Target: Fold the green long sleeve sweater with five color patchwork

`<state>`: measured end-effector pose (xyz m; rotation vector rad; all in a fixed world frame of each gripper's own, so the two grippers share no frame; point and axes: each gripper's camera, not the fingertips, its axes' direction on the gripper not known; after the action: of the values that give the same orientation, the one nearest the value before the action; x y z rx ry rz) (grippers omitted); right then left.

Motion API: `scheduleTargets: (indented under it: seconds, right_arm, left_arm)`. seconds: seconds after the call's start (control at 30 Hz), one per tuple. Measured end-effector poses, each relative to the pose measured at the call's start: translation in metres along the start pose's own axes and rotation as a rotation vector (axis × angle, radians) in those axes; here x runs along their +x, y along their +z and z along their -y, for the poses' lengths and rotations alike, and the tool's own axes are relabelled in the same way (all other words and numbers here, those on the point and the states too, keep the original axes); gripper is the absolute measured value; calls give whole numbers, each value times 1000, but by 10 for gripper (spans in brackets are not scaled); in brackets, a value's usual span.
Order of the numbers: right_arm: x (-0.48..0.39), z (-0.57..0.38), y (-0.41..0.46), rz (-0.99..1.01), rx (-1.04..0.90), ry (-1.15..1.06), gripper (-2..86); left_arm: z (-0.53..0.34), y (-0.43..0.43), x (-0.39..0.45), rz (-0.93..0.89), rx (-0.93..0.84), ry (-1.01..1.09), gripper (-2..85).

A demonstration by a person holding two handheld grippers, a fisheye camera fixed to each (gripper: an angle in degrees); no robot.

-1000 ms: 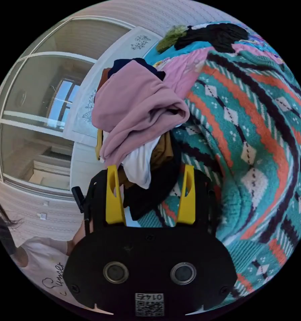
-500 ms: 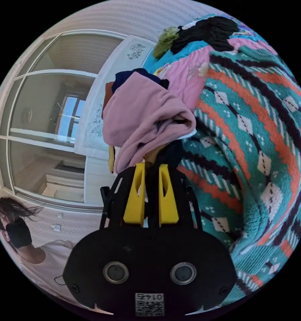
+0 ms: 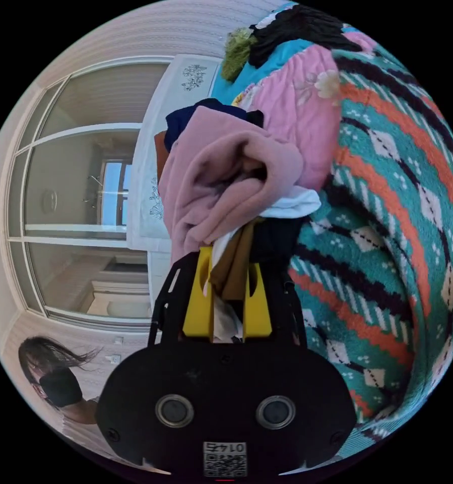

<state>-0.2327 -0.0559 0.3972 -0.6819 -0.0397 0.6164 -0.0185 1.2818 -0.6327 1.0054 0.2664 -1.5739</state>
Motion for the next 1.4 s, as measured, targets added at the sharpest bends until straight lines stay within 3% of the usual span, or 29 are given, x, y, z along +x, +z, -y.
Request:
scheduleTargets:
  seconds: [0.2, 0.3, 0.37, 0.47, 0.57, 0.73, 0.93, 1.03, 1.23, 1.4]
  right_arm:
    - [-164, 123, 16, -5, 2, -282, 84]
    - [-234, 188, 27, 96, 68, -274, 113]
    - [-259, 222, 41, 182, 53, -239, 128]
    - [-282, 251, 64, 145, -33, -197, 117]
    - [-325, 237, 50, 110, -14, -419, 90]
    - [-380, 165, 65, -273, -154, -713, 5]
    - [-368, 135, 107, -579, -165, -748, -4]
    - [-368, 162, 111, -576, -162, -755, -5]
    - [-413, 232, 122, -572, -94, -742, -8]
    - [-420, 240, 125, -438, -77, -703, -9]
  left_arm:
    - [167, -48, 67, 21, 209, 180, 35]
    - [243, -62, 68, 66, 286, 89, 41]
    - [281, -55, 41, 201, 270, -35, 43]
    - [287, -45, -2, 248, 251, -197, 42]
    - [278, -48, -14, 214, 279, -189, 44]
    - [268, -50, 6, 187, 314, -147, 47]
    - [251, -28, 50, 329, 364, 74, 47]
    - [262, -10, 56, 373, 401, 86, 45]
    - [331, -2, 14, 292, 304, -174, 44]
    - [296, -18, -1, 215, 376, -150, 42]
